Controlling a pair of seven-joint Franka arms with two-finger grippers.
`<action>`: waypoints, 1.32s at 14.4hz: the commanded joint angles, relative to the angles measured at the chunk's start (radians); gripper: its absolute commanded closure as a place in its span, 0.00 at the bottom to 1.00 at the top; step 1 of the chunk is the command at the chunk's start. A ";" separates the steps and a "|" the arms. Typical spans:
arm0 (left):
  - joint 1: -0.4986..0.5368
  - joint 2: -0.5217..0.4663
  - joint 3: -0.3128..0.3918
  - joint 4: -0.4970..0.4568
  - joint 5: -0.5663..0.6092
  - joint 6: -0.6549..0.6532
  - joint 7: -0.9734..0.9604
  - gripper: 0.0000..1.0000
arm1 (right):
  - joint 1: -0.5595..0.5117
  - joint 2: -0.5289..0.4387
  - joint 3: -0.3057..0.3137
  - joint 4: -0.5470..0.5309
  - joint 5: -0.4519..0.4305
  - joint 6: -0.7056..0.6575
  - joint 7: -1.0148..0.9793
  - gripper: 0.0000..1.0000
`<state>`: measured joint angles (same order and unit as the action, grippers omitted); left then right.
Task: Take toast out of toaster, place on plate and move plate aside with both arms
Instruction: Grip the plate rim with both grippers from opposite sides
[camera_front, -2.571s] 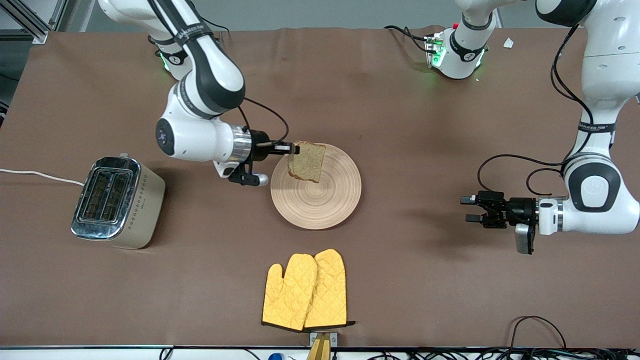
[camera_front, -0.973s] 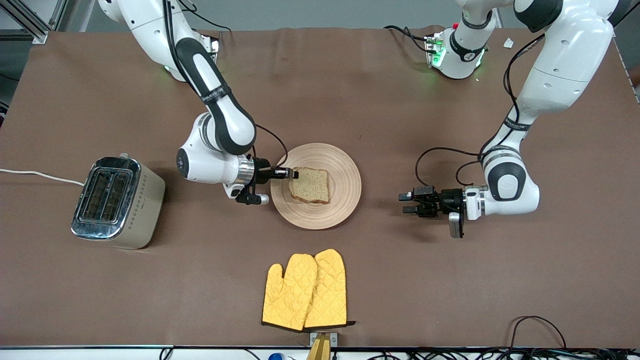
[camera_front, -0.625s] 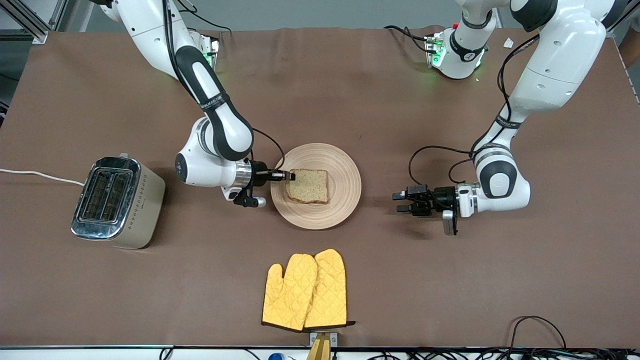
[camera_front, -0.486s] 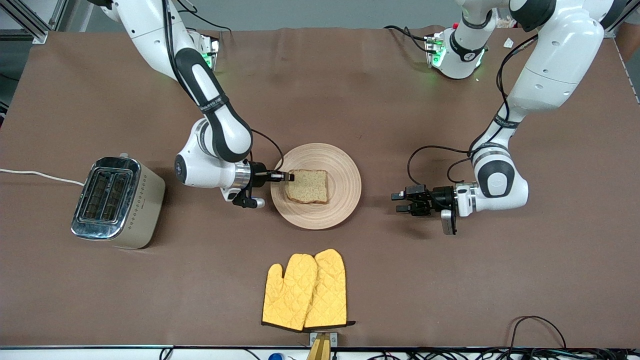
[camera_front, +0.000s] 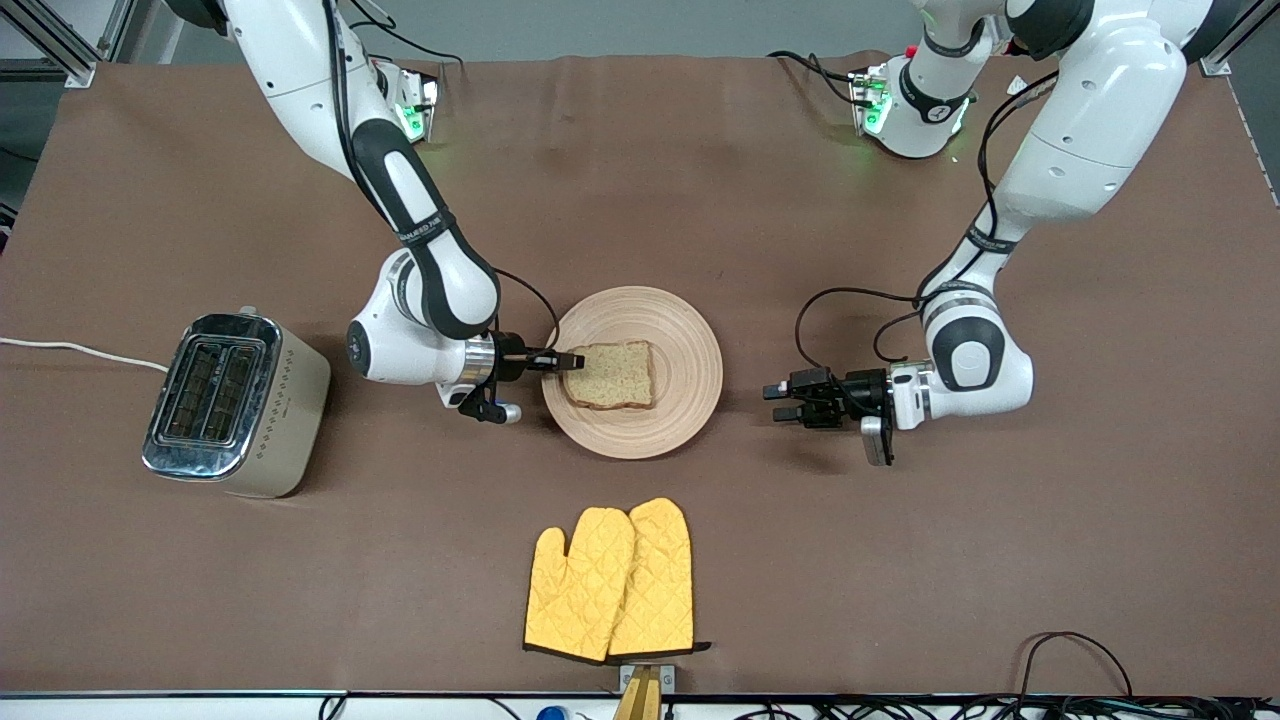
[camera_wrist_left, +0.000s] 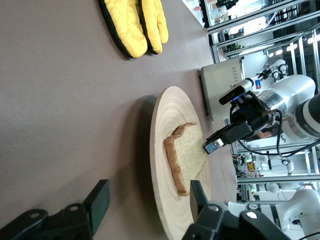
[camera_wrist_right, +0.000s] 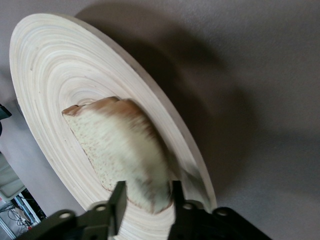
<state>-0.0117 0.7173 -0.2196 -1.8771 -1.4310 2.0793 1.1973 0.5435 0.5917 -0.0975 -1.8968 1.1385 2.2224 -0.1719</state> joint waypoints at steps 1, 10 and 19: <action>-0.027 -0.013 -0.003 -0.036 -0.069 0.019 0.022 0.28 | -0.049 -0.004 0.009 -0.005 0.015 -0.082 -0.080 0.18; -0.087 -0.013 -0.003 -0.059 -0.140 0.084 0.002 0.40 | -0.105 -0.024 0.009 0.065 0.029 -0.282 0.049 0.00; -0.163 -0.013 -0.003 -0.059 -0.190 0.140 -0.119 0.47 | -0.201 -0.171 -0.027 0.090 -0.211 -0.388 0.124 0.00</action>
<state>-0.1579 0.7174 -0.2212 -1.9220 -1.5795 2.1992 1.0980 0.3526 0.5270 -0.1183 -1.7716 1.0420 1.8430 -0.0852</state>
